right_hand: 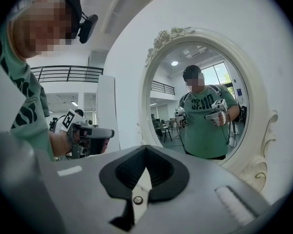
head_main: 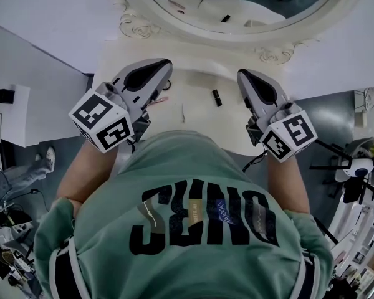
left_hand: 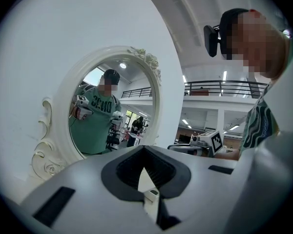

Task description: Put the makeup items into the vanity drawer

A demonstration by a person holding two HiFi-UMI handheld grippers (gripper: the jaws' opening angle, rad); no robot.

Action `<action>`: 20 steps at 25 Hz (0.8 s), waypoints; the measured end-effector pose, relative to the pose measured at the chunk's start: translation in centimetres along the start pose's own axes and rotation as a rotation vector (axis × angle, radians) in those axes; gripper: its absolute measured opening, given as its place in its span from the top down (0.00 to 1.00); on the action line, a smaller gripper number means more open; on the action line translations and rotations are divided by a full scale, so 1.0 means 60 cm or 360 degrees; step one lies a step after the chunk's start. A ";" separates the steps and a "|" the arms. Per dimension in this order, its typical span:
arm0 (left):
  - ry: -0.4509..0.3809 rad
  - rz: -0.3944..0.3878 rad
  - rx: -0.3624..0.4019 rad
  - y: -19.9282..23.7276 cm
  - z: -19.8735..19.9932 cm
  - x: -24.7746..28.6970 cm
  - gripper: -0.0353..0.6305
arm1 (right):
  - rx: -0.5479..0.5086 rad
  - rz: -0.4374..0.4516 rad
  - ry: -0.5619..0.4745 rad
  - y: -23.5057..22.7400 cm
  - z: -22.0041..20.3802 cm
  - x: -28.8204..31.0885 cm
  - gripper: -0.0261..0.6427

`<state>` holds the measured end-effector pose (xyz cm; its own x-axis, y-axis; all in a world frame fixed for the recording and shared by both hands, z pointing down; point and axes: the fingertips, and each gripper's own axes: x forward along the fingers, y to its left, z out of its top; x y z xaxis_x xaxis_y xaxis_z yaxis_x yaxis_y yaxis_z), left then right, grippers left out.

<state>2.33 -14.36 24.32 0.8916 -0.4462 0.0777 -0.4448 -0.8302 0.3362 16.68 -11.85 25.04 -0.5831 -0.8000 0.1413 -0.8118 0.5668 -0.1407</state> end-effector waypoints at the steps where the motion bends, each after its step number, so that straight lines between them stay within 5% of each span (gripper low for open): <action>1: 0.0002 -0.0003 0.0001 -0.001 -0.001 0.001 0.95 | 0.0000 0.0001 0.0001 0.001 -0.001 0.000 0.95; 20: 0.0004 -0.0007 -0.0016 -0.006 -0.004 -0.002 0.95 | -0.0009 0.0025 0.0010 0.006 0.000 0.001 0.95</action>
